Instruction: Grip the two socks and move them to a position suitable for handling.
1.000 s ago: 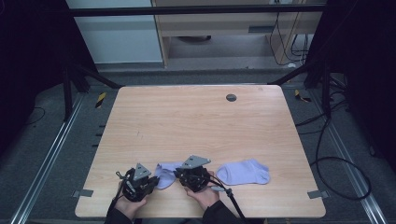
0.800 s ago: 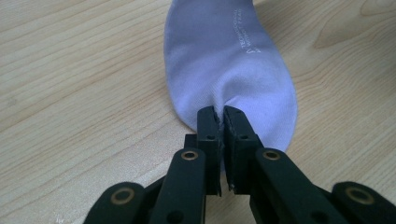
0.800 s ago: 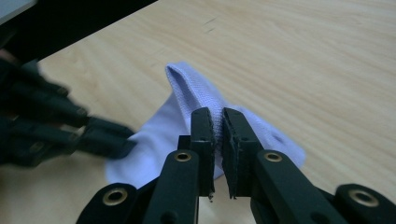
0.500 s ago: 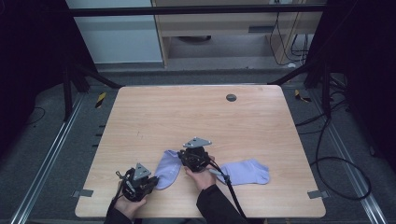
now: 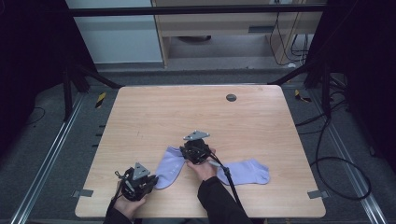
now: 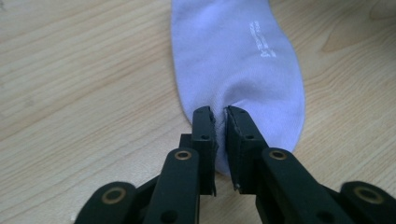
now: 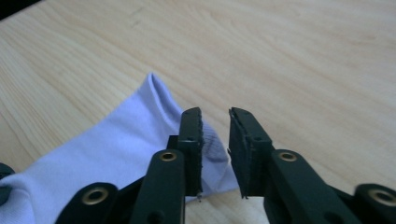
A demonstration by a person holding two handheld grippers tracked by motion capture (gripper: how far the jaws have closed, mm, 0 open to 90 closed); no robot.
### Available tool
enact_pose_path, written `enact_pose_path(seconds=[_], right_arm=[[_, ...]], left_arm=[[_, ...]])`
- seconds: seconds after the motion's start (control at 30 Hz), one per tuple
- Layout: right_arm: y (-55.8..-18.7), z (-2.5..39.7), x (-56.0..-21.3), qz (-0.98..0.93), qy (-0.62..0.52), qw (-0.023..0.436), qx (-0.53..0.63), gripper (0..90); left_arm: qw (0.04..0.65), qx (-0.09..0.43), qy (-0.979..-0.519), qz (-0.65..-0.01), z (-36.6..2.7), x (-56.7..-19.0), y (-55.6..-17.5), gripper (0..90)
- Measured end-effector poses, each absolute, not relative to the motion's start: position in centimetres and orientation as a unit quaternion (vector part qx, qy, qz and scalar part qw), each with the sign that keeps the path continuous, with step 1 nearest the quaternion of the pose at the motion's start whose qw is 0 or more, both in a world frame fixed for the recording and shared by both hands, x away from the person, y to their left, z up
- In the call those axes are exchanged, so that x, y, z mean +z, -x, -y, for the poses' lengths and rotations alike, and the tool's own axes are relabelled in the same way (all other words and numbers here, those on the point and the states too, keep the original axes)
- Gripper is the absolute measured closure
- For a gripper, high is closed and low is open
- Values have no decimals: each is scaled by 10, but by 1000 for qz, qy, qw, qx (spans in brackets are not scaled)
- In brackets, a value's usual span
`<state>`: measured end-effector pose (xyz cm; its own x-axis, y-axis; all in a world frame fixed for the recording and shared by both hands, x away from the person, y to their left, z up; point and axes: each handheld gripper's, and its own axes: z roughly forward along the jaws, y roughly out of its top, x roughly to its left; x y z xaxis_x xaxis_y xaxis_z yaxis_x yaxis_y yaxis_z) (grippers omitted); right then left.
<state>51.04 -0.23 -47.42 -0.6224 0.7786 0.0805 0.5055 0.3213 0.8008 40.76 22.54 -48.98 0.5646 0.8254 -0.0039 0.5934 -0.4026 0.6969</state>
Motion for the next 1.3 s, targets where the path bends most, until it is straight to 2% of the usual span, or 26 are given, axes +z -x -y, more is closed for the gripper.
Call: enact_pose_path(seconds=[0.07,0.23,0.57,0.77,0.83,0.87,0.97,1.3], right_arm=[[-511,7,-469,-795,-397,170,426,694],[-515,12,-473,-801,-396,172,415,669],[-521,10,-493,-816,-401,171,380,667],[-522,12,-500,-817,-412,163,369,769],[-521,12,-500,-818,-411,160,369,826],[-520,12,-500,-818,-413,157,369,876],[-519,12,-500,-817,-415,154,369,885],[-491,22,-477,-797,-404,151,423,887]], left_arm=[[343,175,-811,-440,-229,-487,-407,726],[349,181,-797,-458,-236,-484,-406,667],[326,176,-802,-469,-231,-488,-405,630],[315,165,-810,-467,-228,-492,-407,722],[314,162,-812,-465,-226,-491,-407,774],[312,162,-814,-462,-225,-491,-407,833],[309,163,-816,-460,-225,-490,-408,867],[319,203,-793,-478,-242,-473,-419,876]])
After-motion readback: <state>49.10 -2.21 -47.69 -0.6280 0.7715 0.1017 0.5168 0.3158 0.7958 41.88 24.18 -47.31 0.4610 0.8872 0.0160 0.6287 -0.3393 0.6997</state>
